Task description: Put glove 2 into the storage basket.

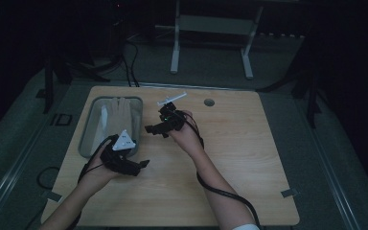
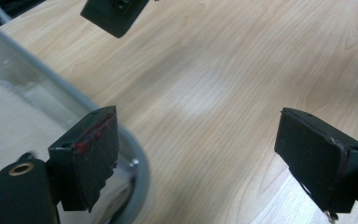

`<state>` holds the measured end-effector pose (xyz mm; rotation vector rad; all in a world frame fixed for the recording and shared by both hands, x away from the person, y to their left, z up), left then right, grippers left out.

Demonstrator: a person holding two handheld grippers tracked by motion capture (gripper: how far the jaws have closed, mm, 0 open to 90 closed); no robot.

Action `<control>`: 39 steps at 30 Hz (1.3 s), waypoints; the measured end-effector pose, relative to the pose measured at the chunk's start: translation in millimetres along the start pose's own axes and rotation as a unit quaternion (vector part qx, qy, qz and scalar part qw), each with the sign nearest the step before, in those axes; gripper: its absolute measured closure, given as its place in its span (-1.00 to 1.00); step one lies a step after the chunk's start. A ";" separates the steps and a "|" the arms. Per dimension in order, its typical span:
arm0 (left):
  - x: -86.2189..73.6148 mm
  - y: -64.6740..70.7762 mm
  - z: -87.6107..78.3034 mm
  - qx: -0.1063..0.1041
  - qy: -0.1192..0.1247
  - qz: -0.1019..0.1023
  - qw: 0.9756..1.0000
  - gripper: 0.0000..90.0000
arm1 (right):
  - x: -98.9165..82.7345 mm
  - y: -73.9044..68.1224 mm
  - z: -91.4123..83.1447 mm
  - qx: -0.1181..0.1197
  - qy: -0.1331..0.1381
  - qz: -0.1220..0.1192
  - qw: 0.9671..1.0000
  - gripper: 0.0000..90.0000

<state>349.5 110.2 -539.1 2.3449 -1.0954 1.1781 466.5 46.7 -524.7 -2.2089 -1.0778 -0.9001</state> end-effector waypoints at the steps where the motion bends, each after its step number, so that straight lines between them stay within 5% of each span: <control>1: 0.9 2.5 2.1 -0.004 0.000 0.001 1.000 -0.68 | -3.3 1.2 -1.9 0.000 -0.001 -0.004 1.000 -0.60; 21: 0.0 41.4 38.6 -0.058 -0.006 0.011 0.998 -0.68 | -62.4 22.8 -24.2 -0.015 -0.015 -0.009 1.000 -0.62; 39: -17.9 67.5 73.6 -0.096 -0.029 0.018 0.995 -0.68 | -114.0 33.9 -29.8 -0.010 -0.027 -0.023 0.999 -0.62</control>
Point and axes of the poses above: each handheld gripper's, and its own axes: z roughly forward along the jaws, x roughly out of its top, y roughly to its right, the point moved 10 cm from there along z, roughly forward along the jaws, and after that the axes turned 2 degrees about y, right-handed, at the moved point
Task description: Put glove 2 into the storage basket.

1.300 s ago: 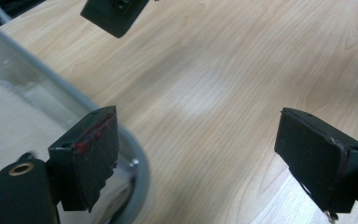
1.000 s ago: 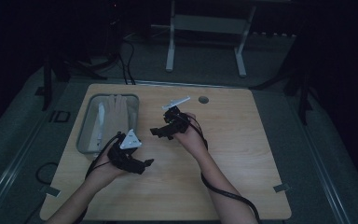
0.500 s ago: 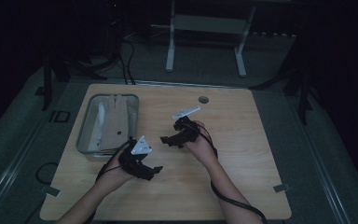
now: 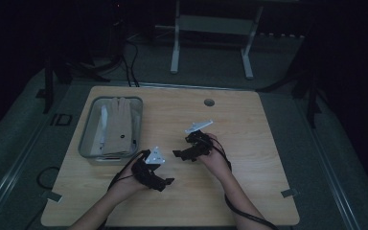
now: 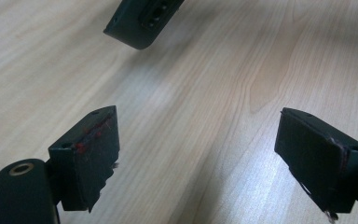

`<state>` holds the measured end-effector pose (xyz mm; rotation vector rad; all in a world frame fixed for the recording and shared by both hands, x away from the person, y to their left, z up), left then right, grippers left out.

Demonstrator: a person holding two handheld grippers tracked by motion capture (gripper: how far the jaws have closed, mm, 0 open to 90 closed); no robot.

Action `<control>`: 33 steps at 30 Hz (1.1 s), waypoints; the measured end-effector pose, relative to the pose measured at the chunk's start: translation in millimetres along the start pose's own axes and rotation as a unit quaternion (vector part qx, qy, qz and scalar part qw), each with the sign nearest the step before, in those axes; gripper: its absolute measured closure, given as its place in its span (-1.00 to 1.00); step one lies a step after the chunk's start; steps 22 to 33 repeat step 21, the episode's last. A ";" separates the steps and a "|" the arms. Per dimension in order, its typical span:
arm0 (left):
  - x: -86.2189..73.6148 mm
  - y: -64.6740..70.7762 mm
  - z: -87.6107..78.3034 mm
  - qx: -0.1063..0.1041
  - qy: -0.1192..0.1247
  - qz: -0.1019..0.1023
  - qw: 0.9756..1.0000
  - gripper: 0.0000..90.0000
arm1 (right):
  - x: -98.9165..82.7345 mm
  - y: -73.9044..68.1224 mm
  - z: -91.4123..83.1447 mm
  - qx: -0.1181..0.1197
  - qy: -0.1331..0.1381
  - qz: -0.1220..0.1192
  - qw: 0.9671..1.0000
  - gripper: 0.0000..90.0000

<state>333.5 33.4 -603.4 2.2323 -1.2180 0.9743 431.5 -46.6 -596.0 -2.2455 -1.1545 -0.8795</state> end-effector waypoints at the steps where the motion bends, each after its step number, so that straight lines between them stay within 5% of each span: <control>1: -1.1 0.8 1.5 -0.001 -0.002 0.001 1.000 -0.68 | -2.0 -0.3 0.2 0.001 0.000 -0.002 1.000 -0.62; 19: -8.5 12.4 19.0 -0.029 -0.011 -0.001 1.000 -0.68 | -34.2 6.6 -0.9 -0.004 0.002 -0.006 1.000 -0.65; 33: -8.1 14.4 20.6 -0.032 -0.010 0.000 0.999 -0.68 | -36.1 6.0 -2.9 -0.005 0.003 -0.009 1.000 -0.64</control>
Point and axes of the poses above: each handheld gripper's, and its own axes: z roughly forward along the jaws, x roughly out of its top, y roughly to its right, the point moved 10 cm from there along z, roughly forward along the jaws, and after that the axes turned 2 degrees about y, right-handed, at the moved point
